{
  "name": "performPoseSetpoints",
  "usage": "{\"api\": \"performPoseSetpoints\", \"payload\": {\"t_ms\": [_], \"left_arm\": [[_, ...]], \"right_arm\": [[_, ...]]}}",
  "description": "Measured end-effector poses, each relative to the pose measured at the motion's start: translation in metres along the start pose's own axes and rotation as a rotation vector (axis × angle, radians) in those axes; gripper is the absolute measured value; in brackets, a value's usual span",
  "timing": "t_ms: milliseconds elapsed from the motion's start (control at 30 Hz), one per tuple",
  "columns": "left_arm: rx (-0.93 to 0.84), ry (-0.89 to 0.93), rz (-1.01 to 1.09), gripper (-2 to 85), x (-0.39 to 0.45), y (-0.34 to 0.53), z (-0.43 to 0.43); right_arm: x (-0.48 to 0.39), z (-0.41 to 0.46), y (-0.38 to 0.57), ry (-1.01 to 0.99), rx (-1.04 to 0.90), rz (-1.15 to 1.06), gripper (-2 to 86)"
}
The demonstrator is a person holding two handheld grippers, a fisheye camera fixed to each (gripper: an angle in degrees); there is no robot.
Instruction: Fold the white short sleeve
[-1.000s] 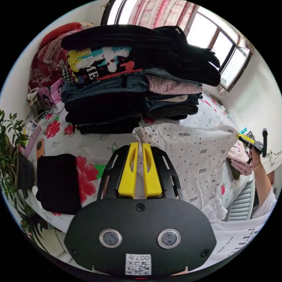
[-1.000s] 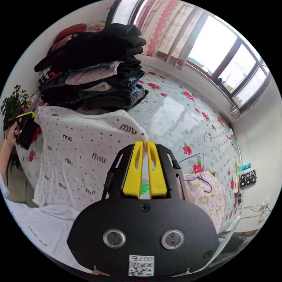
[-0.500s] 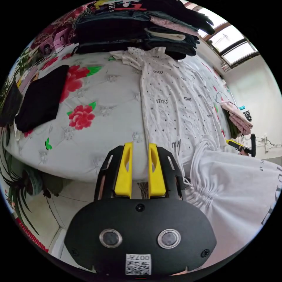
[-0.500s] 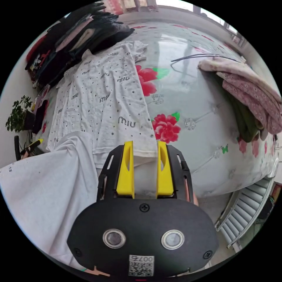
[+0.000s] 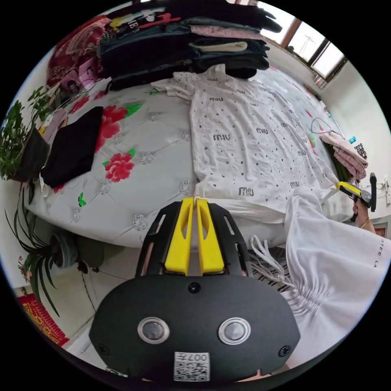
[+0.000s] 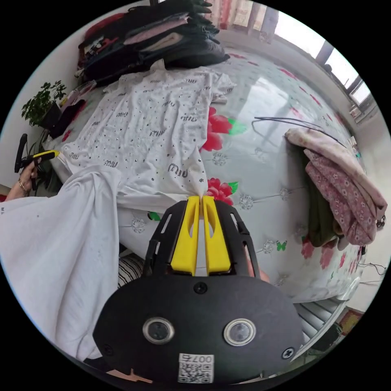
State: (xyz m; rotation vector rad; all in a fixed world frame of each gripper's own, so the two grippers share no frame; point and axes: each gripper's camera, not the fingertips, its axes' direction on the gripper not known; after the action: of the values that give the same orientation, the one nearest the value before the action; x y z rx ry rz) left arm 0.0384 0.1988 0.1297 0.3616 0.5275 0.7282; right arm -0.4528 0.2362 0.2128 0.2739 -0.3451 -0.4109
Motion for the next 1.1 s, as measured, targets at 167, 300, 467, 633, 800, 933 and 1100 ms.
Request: {"api": "performPoseSetpoints", "payload": {"t_ms": [167, 300, 467, 633, 800, 933, 1100], "left_arm": [[0.064, 0.122, -0.159, -0.9, -0.035, 0.042, -0.035], [0.093, 0.276, -0.301, -0.9, -0.058, 0.06, -0.044], [0.197, 0.419, -0.299, -0.9, -0.083, -0.014, -0.091], [0.485, 0.517, -0.218, -1.0, -0.094, -0.129, -0.23], [0.842, 0.554, -0.046, -0.9, -0.089, -0.138, -0.408], [0.931, 0.507, 0.065, -1.0, -0.08, -0.093, -0.455], [0.87, 0.535, 0.089, -0.9, -0.08, -0.007, -0.424]], "right_arm": [[0.024, -0.005, 0.044, -0.1, 0.057, 0.081, -0.1], [0.034, 0.014, 0.057, -0.164, 0.023, 0.143, -0.2], [0.074, -0.018, -0.016, -0.285, 0.137, 0.193, -0.2], [0.11, -0.146, -0.105, -0.373, 0.486, 0.237, -0.2], [0.103, -0.287, -0.097, -0.382, 0.866, 0.088, -0.2], [0.078, -0.322, -0.033, -0.259, 1.014, -0.116, -0.3], [0.077, -0.274, 0.04, -0.282, 0.893, -0.164, -0.3]]}}
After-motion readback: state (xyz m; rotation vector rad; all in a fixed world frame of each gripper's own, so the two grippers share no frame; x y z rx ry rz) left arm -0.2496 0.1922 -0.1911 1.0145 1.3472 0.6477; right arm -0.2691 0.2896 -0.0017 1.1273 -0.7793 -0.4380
